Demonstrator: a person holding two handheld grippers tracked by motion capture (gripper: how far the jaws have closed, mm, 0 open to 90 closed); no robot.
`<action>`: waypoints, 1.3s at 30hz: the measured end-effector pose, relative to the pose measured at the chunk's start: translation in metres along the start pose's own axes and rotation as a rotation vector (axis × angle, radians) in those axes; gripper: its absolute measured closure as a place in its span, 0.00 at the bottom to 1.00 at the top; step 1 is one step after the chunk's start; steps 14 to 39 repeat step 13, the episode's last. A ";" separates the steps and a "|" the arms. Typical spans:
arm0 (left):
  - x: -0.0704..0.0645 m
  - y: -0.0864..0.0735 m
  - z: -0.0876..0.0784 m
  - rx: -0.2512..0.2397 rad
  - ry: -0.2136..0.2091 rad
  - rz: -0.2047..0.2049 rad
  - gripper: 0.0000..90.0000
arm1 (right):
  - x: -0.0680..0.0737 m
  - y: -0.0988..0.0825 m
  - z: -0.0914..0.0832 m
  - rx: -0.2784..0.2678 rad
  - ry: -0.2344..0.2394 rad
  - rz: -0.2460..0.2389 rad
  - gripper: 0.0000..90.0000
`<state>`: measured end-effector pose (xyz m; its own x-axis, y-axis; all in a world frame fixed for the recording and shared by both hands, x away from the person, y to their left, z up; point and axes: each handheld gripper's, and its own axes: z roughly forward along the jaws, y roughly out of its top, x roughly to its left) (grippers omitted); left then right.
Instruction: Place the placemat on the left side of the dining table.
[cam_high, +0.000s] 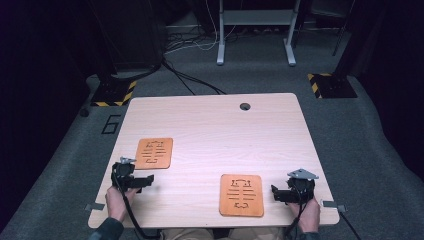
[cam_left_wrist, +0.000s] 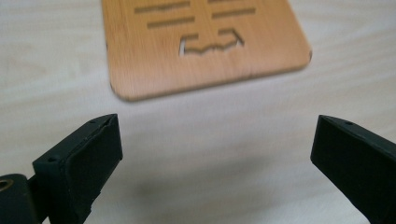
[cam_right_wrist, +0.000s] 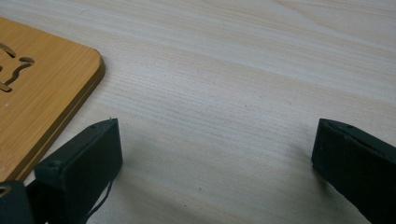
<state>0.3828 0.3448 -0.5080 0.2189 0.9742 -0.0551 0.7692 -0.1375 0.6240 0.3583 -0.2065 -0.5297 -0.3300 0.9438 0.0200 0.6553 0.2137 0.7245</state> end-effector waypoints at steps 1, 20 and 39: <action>0.000 -0.006 0.001 0.000 0.011 0.014 0.02 | 0.000 0.000 0.000 0.001 0.000 0.000 0.01; -0.003 -0.032 0.004 -0.113 0.038 0.025 0.00 | 0.000 0.000 0.000 0.001 -0.001 -0.003 0.01; -0.003 -0.032 0.004 -0.113 0.038 0.025 0.00 | 0.000 0.000 0.000 0.001 -0.001 -0.003 0.01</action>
